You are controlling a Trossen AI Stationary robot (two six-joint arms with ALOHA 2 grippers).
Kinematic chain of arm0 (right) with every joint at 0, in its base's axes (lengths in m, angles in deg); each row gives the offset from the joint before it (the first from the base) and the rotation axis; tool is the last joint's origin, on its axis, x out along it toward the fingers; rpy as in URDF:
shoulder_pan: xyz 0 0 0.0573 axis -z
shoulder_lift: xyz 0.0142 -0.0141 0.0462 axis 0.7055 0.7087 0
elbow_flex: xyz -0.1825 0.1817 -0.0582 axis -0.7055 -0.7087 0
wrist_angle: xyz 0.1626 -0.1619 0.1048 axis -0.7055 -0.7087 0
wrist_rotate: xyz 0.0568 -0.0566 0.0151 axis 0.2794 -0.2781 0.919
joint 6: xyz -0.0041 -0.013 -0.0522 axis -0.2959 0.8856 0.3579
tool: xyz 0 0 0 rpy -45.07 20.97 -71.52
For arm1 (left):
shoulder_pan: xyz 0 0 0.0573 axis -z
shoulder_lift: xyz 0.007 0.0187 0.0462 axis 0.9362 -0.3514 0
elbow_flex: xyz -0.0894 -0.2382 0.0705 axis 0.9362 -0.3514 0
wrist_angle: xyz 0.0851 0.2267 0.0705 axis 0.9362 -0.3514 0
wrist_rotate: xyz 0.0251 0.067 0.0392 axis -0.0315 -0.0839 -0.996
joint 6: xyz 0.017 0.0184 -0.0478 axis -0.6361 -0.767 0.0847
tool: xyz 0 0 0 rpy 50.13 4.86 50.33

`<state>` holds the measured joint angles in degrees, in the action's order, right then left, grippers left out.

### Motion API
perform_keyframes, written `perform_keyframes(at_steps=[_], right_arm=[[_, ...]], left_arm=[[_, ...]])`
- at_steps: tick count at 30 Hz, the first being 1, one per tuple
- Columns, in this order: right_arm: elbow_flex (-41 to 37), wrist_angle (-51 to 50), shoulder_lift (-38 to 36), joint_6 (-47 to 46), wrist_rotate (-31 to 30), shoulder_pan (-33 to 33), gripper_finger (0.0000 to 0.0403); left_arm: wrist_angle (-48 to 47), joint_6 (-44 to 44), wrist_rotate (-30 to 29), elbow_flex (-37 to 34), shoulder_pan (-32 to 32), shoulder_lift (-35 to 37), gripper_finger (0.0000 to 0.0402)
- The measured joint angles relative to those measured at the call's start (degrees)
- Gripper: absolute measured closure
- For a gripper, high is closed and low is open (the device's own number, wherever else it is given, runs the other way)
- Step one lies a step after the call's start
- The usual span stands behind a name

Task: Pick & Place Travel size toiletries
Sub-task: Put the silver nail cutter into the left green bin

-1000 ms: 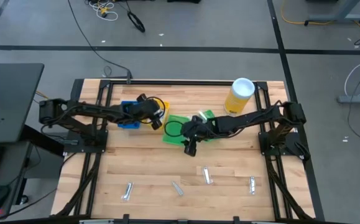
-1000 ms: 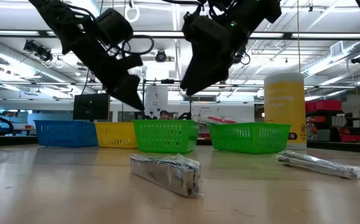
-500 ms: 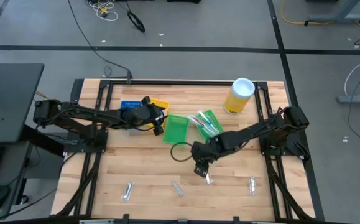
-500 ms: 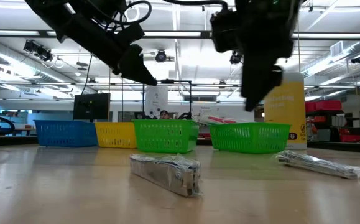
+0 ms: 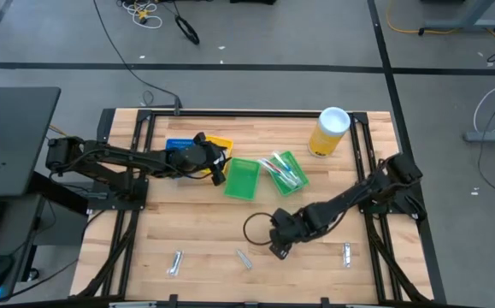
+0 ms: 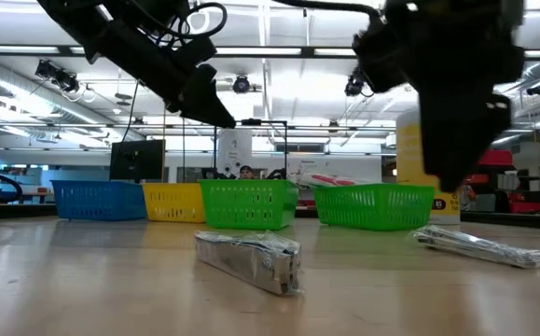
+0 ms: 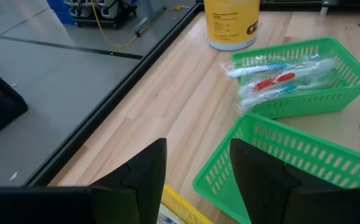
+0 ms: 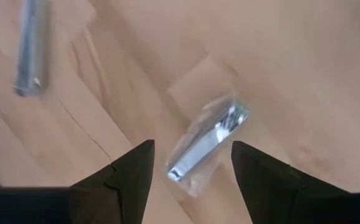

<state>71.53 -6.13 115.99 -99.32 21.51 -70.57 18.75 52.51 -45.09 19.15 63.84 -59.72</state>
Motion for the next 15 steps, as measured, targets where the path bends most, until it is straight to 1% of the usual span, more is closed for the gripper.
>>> perform_keyframes(at_steps=[3, 9, 13, 15], right_arm=[[0.0, 0.1, 2.0, -2.6, -1.0, -1.4, 0.0178], [0.0, 0.2, 4.0, -6.9, -7.7, -2.9, 0.0178], [0.0, -0.1, 4.2, -10.1, -8.7, -3.0, 0.0178], [0.0, -0.1, 5.1, -10.2, -8.7, -3.0, 0.0178]], left_arm=[[0.1, 0.0, -0.2, 0.0, 0.0, 0.0, 0.0216], [2.2, -2.3, -0.3, 0.0, 0.0, 0.0, 0.0216], [5.5, -3.8, -0.3, 0.0, 0.0, 0.0, 0.0216], [7.1, -4.7, -0.3, 0.0, 0.0, 0.0, 0.0216]])
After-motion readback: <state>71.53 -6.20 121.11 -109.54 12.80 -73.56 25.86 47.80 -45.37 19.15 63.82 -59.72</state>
